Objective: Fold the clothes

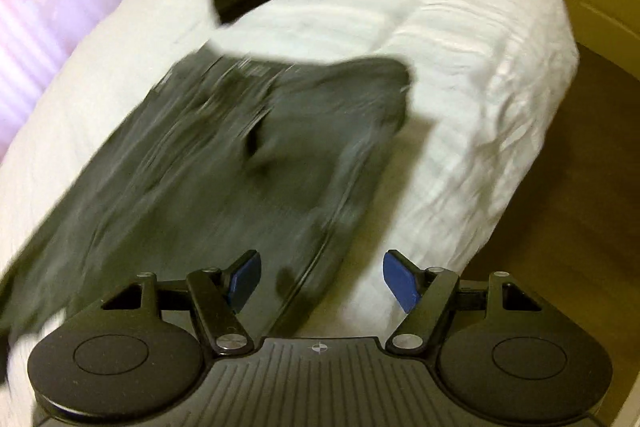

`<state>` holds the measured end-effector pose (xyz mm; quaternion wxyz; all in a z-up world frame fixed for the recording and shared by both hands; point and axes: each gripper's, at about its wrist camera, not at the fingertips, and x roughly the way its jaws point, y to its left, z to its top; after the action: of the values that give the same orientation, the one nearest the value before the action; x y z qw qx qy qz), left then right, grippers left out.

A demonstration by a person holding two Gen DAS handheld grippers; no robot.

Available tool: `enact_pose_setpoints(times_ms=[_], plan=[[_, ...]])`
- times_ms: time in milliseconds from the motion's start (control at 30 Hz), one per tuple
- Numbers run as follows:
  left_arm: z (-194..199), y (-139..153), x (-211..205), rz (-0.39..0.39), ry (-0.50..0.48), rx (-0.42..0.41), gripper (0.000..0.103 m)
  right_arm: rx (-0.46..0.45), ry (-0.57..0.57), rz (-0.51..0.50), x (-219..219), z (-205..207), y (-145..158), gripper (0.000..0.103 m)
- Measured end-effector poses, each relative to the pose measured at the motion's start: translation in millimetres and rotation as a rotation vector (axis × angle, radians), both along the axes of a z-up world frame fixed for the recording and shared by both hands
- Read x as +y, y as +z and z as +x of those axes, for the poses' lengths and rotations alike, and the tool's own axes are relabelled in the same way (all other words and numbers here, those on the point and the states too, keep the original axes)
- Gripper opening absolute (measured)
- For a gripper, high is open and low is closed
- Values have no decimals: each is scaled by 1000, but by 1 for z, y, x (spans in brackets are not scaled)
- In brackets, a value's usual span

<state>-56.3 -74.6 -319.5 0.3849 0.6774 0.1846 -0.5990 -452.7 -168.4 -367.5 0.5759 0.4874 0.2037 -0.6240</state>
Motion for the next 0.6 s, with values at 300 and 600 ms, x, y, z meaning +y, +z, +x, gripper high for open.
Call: enact_pose_setpoints(times_ms=[300, 600], plan=[[-9, 6, -20, 90, -28, -58, 1, -131, -87, -16, -52, -66, -18, 11], [-25, 21, -35, 128, 1, -103, 8, -65, -6, 27, -58, -80, -3, 13]])
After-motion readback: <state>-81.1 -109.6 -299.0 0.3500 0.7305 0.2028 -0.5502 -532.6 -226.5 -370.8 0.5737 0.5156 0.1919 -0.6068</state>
